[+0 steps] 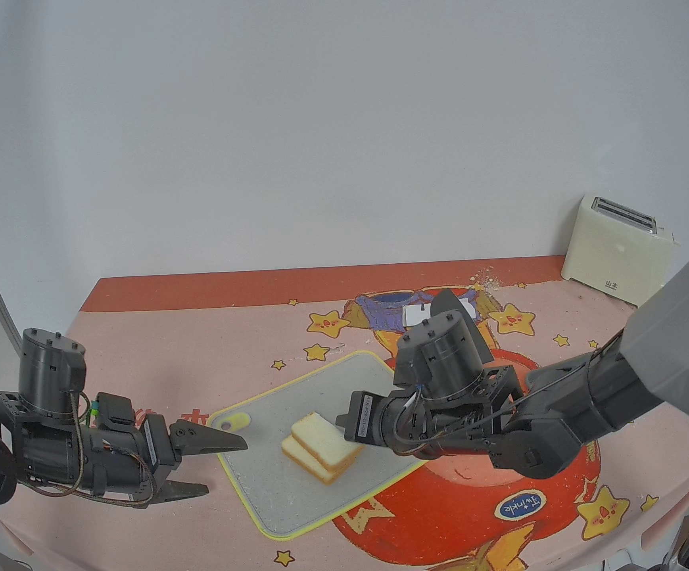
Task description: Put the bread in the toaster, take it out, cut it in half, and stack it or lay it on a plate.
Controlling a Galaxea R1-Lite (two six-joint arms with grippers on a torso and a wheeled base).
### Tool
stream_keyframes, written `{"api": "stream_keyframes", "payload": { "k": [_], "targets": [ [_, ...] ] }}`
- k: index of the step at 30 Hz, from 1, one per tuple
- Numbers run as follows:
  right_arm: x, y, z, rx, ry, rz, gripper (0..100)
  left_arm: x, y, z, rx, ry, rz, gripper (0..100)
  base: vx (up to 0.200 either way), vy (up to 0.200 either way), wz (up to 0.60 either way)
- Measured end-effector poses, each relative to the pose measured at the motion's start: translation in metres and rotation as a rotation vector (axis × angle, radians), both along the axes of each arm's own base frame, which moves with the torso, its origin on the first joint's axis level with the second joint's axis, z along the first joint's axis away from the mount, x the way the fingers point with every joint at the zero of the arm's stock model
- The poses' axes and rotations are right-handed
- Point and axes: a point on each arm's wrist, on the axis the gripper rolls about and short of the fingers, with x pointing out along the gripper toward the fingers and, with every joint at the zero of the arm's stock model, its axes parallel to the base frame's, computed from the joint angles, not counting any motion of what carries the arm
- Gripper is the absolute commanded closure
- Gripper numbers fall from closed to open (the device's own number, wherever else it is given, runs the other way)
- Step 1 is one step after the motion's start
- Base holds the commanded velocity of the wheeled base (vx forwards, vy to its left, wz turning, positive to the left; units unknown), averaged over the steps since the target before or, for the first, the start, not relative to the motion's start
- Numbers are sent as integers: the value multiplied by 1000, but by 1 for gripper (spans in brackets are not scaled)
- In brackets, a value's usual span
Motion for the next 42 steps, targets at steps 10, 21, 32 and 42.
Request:
{"api": "stream_keyframes", "payload": {
  "k": [10, 21, 32, 42],
  "targets": [
    [-15, 11, -6, -15, 23, 46, 100, 7, -3, -12, 13, 54, -6, 0, 0, 0, 0],
    [-32, 26, -3, 5, 34, 88, 100, 9, -6, -10, -22, 62, -38, 0, 0, 0, 0],
    [-27, 26, 11, 41, 8, 54, 100, 11, -7, -10, -27, 64, -44, 0, 0, 0, 0],
    [-22, 24, 0, 10, 18, 32, 100, 21, -11, -12, -42, 56, -34, 0, 0, 0, 0]
  ]
}}
